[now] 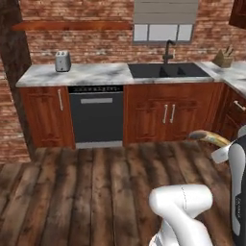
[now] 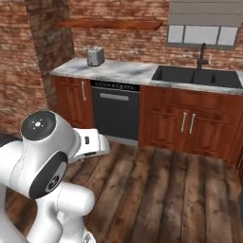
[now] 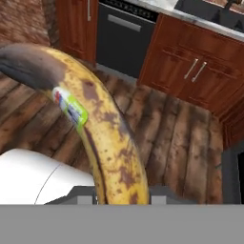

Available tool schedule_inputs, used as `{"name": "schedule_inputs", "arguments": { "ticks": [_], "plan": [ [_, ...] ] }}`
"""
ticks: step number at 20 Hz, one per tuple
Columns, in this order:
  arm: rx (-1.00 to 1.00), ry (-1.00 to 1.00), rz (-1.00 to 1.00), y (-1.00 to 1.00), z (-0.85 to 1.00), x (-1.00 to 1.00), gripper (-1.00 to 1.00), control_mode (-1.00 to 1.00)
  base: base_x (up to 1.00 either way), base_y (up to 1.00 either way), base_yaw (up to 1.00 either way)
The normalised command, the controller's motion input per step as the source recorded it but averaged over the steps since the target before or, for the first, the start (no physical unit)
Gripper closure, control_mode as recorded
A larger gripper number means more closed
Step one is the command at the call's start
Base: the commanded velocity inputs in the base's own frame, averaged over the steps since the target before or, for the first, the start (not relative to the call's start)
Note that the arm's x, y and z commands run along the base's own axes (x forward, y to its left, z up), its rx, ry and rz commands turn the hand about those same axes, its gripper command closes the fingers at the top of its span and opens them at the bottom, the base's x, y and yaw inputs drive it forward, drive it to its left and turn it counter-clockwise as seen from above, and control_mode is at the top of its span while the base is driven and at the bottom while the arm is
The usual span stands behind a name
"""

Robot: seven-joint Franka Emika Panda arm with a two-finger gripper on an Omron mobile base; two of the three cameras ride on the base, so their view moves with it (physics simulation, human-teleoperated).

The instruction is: Retrieve the pear and banana from the fridge and place them into the bowl on the dining table.

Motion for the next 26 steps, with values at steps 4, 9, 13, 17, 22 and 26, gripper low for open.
{"name": "schedule_inputs", "arguments": {
  "ticks": [4,9,13,17,22,26],
  "plan": [
    [0.0,0.0,0.0,0.0,0.0,0.0,1.0,1.0,1.0,0.0,0.59],
    [0.0,0.0,0.0,0.0,0.0,0.0,1.0,1.0,1.0,0.0,0.72],
    [0.0,0.0,0.0,0.0,0.0,0.0,1.0,1.0,1.0,0.0,0.72],
    [0.0,0.0,0.0,0.0,0.0,0.0,1.0,1.0,1.0,0.0,0.66],
    [0.0,0.0,0.0,0.0,0.0,0.0,1.0,1.0,1.0,0.0,0.59],
    [0.0,0.0,0.0,0.0,0.0,0.0,1.0,1.0,1.0,0.0,0.51]
  ]
}}
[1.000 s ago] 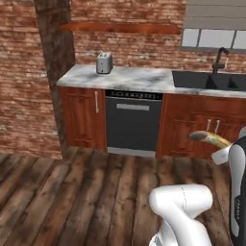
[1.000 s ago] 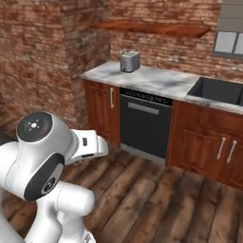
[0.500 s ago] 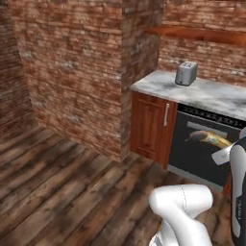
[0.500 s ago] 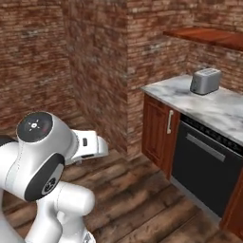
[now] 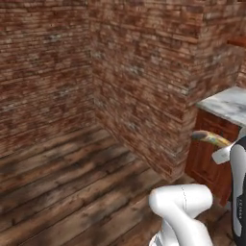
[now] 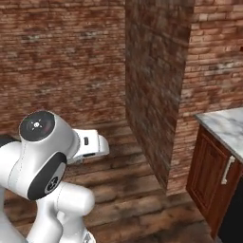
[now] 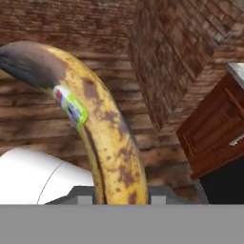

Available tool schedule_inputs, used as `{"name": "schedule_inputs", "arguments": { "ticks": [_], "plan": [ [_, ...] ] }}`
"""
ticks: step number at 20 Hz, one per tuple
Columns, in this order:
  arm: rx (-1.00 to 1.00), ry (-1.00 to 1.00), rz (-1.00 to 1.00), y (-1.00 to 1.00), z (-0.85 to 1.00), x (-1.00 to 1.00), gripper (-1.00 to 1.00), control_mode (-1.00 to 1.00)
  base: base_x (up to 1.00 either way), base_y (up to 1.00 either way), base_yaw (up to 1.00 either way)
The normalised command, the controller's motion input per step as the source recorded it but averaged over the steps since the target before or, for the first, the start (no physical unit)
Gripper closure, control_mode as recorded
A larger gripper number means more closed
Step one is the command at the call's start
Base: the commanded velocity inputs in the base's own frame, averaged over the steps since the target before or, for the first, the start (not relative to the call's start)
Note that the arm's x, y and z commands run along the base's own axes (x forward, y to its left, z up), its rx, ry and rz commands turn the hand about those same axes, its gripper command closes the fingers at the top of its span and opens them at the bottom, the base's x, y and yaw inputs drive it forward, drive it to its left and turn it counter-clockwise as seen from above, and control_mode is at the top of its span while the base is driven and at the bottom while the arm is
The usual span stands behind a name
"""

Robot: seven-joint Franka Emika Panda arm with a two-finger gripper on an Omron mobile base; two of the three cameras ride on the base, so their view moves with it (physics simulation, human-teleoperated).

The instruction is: Retrieve the pear and banana from the fridge and place them into the bowl on the dining table.

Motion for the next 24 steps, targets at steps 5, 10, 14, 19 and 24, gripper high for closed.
{"name": "schedule_inputs", "arguments": {
  "ticks": [5,10,14,19,24],
  "plan": [
    [0.0,0.0,0.0,0.0,0.0,0.0,1.0,1.0,1.0,0.06,0.44],
    [0.0,0.0,0.0,0.0,0.0,0.0,1.0,1.0,1.0,0.18,0.37],
    [0.0,0.0,0.0,0.0,0.0,0.0,1.0,1.0,1.0,0.3,0.32],
    [0.0,0.0,0.0,0.0,0.0,0.0,1.0,1.0,1.0,0.27,0.36],
    [0.0,0.0,0.0,0.0,0.0,0.0,1.0,1.0,1.0,0.23,0.39]
  ]
}}
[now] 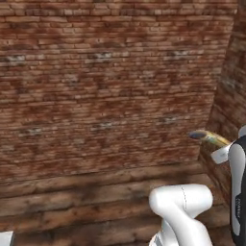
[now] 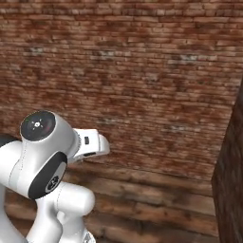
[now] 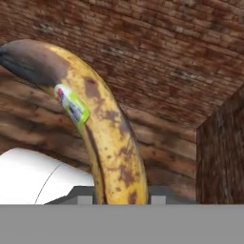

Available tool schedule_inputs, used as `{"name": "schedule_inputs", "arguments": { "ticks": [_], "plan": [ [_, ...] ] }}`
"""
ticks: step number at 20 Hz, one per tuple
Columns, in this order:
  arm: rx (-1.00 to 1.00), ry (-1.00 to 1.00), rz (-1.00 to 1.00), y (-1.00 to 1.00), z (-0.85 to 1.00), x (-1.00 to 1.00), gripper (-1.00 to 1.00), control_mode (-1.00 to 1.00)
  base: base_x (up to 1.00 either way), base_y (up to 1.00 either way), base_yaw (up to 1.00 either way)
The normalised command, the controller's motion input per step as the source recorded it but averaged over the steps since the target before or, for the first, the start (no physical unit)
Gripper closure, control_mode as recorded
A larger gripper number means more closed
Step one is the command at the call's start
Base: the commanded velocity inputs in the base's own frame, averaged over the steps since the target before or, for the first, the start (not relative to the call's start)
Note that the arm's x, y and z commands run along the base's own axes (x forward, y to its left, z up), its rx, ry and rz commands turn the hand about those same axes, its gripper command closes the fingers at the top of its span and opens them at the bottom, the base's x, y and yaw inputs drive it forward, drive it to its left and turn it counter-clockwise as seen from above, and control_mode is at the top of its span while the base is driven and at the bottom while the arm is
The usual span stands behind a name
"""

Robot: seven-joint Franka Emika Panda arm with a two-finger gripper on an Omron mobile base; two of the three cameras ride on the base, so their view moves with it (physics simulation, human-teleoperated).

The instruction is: Retrieve the pear and banana from the fridge and place them into the bowl on the dining table.

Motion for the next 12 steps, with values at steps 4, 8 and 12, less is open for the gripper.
{"name": "schedule_inputs", "arguments": {
  "ticks": [4,8,12],
  "plan": [
    [0.0,0.0,0.0,0.0,0.0,0.0,1.0,1.0,1.0,0.18,0.44],
    [0.0,0.0,0.0,0.0,0.0,0.0,1.0,1.0,1.0,0.1,0.5],
    [0.0,0.0,0.0,0.0,0.0,0.0,1.0,1.0,1.0,0.1,0.5]
  ]
}}
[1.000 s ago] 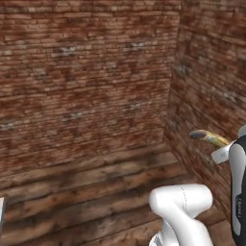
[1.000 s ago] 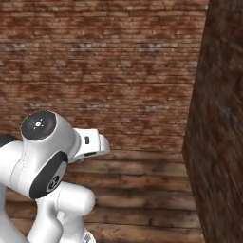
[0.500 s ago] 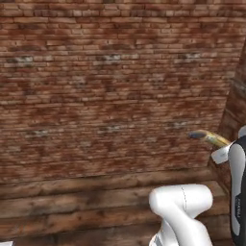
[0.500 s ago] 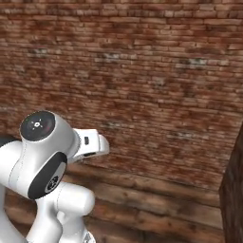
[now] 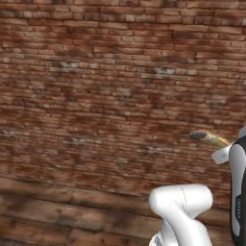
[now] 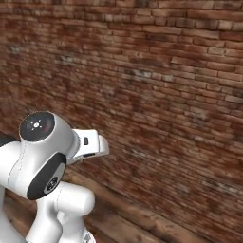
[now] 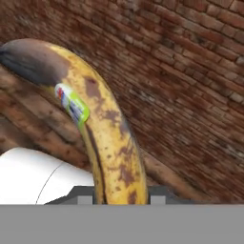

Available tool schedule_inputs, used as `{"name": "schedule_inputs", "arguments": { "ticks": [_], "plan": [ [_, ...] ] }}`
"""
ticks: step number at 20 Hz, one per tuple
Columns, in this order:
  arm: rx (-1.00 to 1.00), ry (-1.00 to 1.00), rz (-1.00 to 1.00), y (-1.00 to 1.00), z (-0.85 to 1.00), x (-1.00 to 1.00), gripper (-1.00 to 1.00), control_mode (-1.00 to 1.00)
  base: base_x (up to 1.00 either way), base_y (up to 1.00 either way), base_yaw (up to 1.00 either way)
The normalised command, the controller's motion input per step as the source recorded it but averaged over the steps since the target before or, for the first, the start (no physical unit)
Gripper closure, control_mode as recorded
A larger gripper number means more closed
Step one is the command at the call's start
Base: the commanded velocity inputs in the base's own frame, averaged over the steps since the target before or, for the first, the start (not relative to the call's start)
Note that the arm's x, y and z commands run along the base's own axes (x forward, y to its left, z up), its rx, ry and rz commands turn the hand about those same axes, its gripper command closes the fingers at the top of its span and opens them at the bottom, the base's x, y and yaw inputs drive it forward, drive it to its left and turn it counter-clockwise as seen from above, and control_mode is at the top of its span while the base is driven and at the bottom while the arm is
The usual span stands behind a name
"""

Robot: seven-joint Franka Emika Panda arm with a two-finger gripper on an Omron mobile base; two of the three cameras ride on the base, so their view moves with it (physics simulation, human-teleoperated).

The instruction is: Retrieve the pear and banana from the fridge and place them into the bowl on the dining table.

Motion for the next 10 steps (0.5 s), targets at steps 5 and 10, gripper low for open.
{"name": "schedule_inputs", "arguments": {
  "ticks": [5,10],
  "plan": [
    [0.0,0.0,0.0,0.0,0.0,0.0,1.0,1.0,1.0,0.14,0.48],
    [0.0,0.0,0.0,0.0,0.0,0.0,1.0,1.0,1.0,0.65,0.39]
  ]
}}
